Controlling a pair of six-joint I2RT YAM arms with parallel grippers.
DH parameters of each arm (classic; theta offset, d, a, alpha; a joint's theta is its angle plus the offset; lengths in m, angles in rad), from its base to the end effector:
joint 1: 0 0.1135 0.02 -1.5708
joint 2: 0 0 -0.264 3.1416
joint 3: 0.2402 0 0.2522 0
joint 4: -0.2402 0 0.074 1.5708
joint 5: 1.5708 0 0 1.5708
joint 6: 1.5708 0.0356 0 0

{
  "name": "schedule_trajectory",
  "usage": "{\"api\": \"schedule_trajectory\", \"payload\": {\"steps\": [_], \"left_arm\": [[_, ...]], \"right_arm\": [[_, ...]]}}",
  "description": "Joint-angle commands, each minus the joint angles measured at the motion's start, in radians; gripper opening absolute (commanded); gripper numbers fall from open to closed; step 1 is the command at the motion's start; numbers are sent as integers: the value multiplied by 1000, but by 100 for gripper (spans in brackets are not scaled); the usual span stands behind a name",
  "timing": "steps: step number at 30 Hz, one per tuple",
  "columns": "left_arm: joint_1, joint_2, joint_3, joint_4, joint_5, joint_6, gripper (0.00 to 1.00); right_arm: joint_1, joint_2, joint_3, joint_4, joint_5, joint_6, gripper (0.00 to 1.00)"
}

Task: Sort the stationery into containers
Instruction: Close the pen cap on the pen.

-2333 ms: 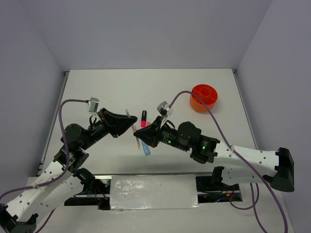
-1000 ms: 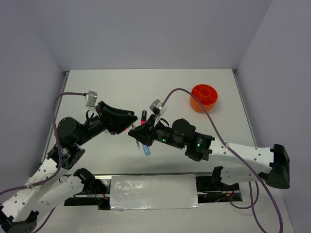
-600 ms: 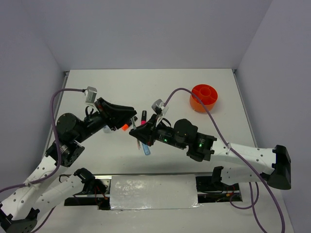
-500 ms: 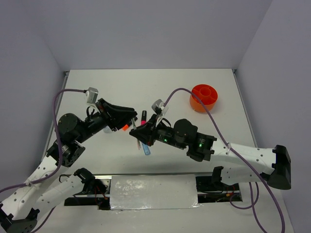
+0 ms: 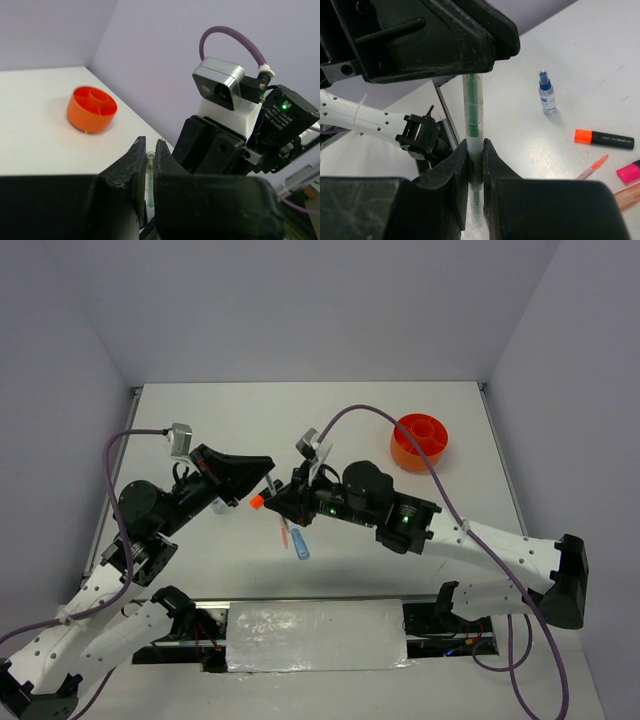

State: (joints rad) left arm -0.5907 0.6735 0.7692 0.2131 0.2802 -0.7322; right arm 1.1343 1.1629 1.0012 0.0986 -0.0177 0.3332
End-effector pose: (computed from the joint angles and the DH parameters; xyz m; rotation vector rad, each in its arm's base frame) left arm 0.1231 -0.0944 0.3942 0.1664 1.3805 -1.2998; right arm 0.1161 0.2505 0.3687 -0.6997 1.6150 1.1181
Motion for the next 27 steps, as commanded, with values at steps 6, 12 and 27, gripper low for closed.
{"api": "schedule_trajectory", "payload": {"steps": [6,12,27], "left_arm": [[-31,20,-125,42,123,-12,0],[-81,12,-179,17,67,5,0],[-84,86,307,-345,-125,175,93]], "right_arm": [[-131,191,491,-60,-126,-95,0],[-177,262,654,-94,-176,-95,0],[-183,155,81,210,-255,-68,0]]}}
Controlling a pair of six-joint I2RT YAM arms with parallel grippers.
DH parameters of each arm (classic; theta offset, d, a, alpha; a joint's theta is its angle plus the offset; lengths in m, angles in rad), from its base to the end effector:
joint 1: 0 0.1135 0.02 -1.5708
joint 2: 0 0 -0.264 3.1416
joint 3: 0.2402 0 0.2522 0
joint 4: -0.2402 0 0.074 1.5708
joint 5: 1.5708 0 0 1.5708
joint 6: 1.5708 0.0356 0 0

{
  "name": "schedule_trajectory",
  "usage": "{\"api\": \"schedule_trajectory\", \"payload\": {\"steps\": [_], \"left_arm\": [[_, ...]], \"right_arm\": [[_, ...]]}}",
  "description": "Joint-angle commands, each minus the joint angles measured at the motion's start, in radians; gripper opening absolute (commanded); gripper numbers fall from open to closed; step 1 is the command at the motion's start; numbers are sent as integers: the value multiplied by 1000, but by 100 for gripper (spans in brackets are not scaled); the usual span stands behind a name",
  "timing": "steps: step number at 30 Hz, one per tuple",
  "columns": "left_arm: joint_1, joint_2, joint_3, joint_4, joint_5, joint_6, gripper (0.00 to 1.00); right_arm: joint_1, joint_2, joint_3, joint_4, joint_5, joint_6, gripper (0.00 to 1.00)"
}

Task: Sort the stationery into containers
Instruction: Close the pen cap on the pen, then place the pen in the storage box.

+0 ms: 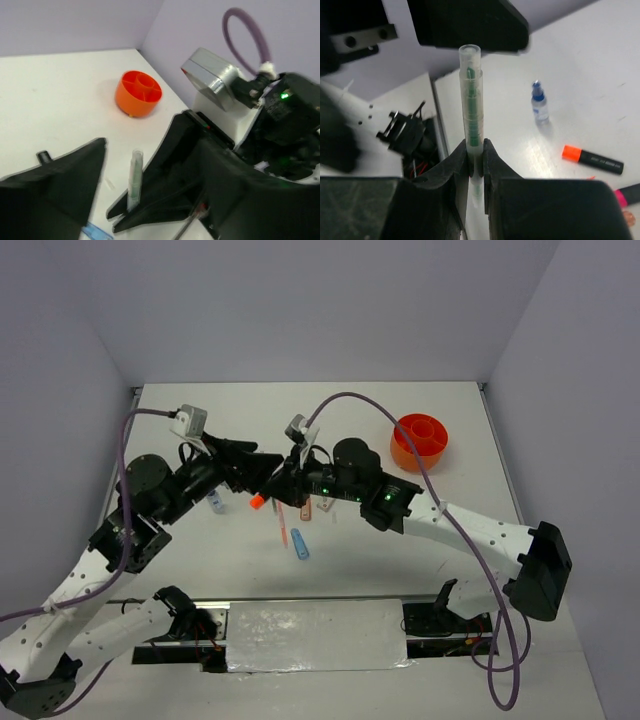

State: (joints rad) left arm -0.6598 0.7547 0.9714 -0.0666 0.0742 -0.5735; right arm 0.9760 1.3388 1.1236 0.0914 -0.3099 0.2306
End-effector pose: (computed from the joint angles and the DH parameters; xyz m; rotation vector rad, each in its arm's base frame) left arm 0.1266 -0.1016 0.4220 0.1301 1.5039 -1.0597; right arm 0.1695 0.2699 0.3634 -0.8928 1.5968 1.1413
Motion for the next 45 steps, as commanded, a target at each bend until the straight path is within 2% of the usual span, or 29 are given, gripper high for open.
{"api": "schedule_trajectory", "payload": {"steps": [1,5,8,9,11,12,13,15,18,20,26,31,36,42,45], "left_arm": [[-15,18,125,-71,76,24,99],[-15,5,234,-166,18,46,99],[-15,-47,256,-266,-153,69,99],[-15,-58,254,-347,-263,75,99],[-15,-89,224,-415,-333,106,99],[-14,-97,208,-468,-347,122,99],[-15,-106,190,-495,-346,147,99],[-15,-120,121,-539,-326,170,99],[-15,-152,8,-538,-294,185,99],[-14,-172,-69,-519,-291,181,99],[-14,-218,-102,-489,-255,196,99],[-15,-192,-102,-489,-215,212,99],[-15,-163,-99,-496,-218,212,99],[-15,-192,-102,-492,-215,212,99],[-15,-199,-105,-490,-214,213,99]], "right_arm": [[-34,-21,-57,252,44,47,0],[-114,-39,-132,294,113,67,0],[-206,-98,-179,307,257,-6,0],[-236,-113,-183,304,288,-46,0],[-338,-145,-185,294,366,-94,0],[-371,-151,-182,288,438,-120,0],[-455,-158,-179,289,463,-131,0],[-540,-148,-179,309,524,-137,0],[-681,-75,-171,386,594,-110,0],[-767,-35,-125,378,575,-88,0],[-855,102,-48,354,580,-161,0],[-918,145,-80,346,525,-126,0],[-922,163,-174,416,525,-139,0],[-927,235,-170,416,515,-128,1],[-928,257,-174,424,509,-119,6]]}}
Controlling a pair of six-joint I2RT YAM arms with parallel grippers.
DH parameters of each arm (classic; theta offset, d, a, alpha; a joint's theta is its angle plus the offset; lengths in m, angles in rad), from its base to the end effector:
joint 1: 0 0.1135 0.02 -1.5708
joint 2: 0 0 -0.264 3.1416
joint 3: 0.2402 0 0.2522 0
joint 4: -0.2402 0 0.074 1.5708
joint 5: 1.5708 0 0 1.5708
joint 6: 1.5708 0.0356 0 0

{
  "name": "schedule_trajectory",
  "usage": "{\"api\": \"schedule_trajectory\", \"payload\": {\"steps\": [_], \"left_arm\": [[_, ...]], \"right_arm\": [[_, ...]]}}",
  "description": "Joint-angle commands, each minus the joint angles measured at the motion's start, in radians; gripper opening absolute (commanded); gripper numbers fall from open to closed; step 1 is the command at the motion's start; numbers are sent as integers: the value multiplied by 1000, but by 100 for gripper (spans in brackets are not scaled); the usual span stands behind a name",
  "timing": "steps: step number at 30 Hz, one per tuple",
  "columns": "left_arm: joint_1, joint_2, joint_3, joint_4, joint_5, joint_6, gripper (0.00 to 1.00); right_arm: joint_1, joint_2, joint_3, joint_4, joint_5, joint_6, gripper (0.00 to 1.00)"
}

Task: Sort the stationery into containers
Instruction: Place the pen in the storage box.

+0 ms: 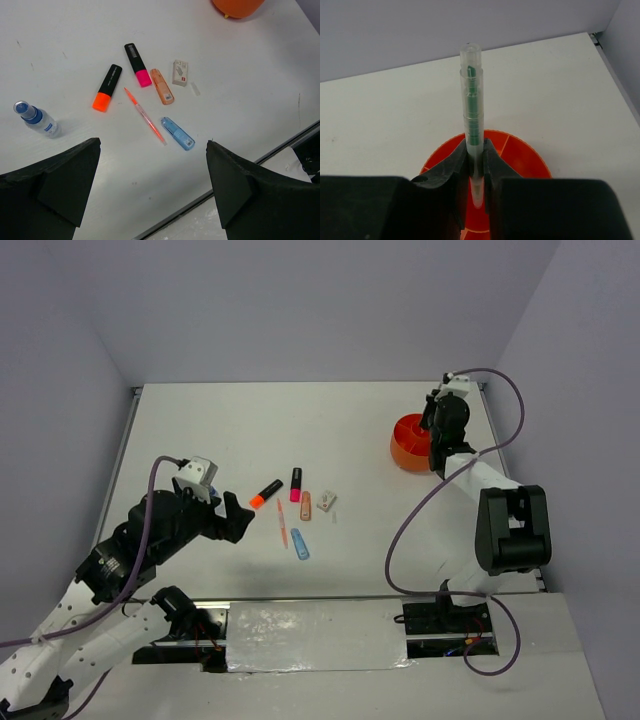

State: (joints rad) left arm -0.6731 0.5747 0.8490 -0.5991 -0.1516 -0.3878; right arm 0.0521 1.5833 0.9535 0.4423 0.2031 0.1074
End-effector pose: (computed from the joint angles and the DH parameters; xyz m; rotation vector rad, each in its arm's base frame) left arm 0.0983 -0.0715 0.3463 0.1702 1.9261 -0.5753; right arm 0.3634 0.0118 0.2614 0.1959 1.7438 -0.0623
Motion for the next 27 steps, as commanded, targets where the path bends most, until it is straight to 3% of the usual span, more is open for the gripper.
{"api": "schedule_trajectory", "payload": {"steps": [1,5,7,9,11,13,14,20,27], "left_arm": [[-2,-19,19,41,7,26,99],[-2,-16,19,41,7,27,99],[-2,-16,19,41,9,27,99],[-2,-16,21,39,4,27,99],[-2,-16,22,36,-8,23,99],[-2,-13,24,36,-17,17,99],[-2,-10,24,36,-23,7,99],[-2,112,54,4,-109,-104,99],[-2,345,30,27,-152,-373,99]], "right_arm": [[-5,17,-9,75,-7,5,14],[-3,23,-33,88,-14,15,19],[-3,9,-65,111,-22,21,48],[-3,-26,-88,133,-27,40,60],[-5,-67,-111,139,-31,57,78],[-5,-100,-125,133,-28,80,85],[-5,-138,-127,125,-12,90,99],[20,-353,-93,-98,30,248,100],[288,-505,42,-486,166,251,100]]}}
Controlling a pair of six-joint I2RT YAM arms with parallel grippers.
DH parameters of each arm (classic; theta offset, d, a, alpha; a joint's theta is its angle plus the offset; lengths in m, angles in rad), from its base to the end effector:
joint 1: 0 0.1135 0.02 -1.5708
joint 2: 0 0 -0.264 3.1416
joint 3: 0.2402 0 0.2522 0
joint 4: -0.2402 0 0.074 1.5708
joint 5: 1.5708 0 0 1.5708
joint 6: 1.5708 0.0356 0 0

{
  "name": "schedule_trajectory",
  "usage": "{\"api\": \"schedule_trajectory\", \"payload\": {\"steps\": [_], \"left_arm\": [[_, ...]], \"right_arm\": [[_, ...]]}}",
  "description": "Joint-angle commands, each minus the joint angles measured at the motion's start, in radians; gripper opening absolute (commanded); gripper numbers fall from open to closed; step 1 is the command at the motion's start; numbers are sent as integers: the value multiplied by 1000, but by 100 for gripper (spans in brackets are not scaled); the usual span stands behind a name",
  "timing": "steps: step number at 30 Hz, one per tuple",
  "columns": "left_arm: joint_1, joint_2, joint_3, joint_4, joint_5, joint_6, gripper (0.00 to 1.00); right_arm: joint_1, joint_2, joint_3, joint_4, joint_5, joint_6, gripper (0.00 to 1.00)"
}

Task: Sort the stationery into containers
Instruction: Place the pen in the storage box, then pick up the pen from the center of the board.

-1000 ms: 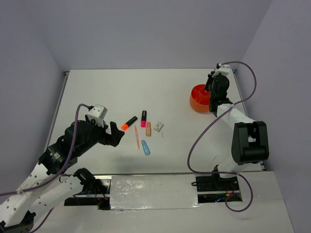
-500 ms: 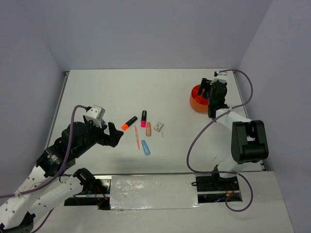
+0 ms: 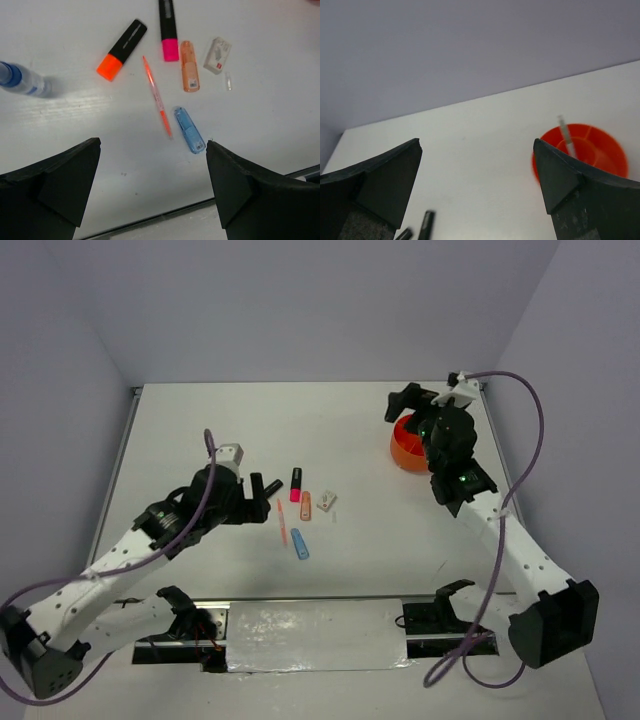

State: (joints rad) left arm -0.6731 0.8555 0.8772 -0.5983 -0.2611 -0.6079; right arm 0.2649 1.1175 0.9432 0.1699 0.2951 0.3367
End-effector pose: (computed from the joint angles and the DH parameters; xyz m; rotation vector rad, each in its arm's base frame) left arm 0.1475 -0.1059 0.3190 -0.0833 2.1611 -0.4723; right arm 0.2576 0.0592 0.3670 0.2873 1.5537 0.2392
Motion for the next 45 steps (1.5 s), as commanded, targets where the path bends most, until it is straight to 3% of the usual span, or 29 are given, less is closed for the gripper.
{"api": "schedule_trajectory", "payload": {"steps": [1,6,11,18,31,33,35,37,43,45], "left_arm": [[0,132,2,23,-47,-177,99],[-2,341,31,67,-15,-257,97],[-2,525,84,78,-55,-300,95],[-3,739,150,68,-66,-331,93],[-37,896,221,17,-112,-398,84],[-43,909,223,6,-125,-408,79],[-48,918,223,-1,-127,-411,65],[-48,922,217,2,-121,-412,61],[-48,926,187,29,-101,-403,34],[-48,916,178,32,-101,-401,19]], "right_arm": [[136,-65,51,-246,78,31,100],[286,-154,-9,-389,116,73,100],[344,-217,-102,-500,134,168,99],[405,-271,-181,-564,121,156,96],[416,-318,-257,-517,27,131,93],[416,-320,-261,-517,24,128,93],[418,-324,-265,-512,21,125,93],[416,-329,-268,-510,16,122,93],[418,-349,-271,-500,-10,117,92],[418,-352,-279,-489,-27,113,92]]}}
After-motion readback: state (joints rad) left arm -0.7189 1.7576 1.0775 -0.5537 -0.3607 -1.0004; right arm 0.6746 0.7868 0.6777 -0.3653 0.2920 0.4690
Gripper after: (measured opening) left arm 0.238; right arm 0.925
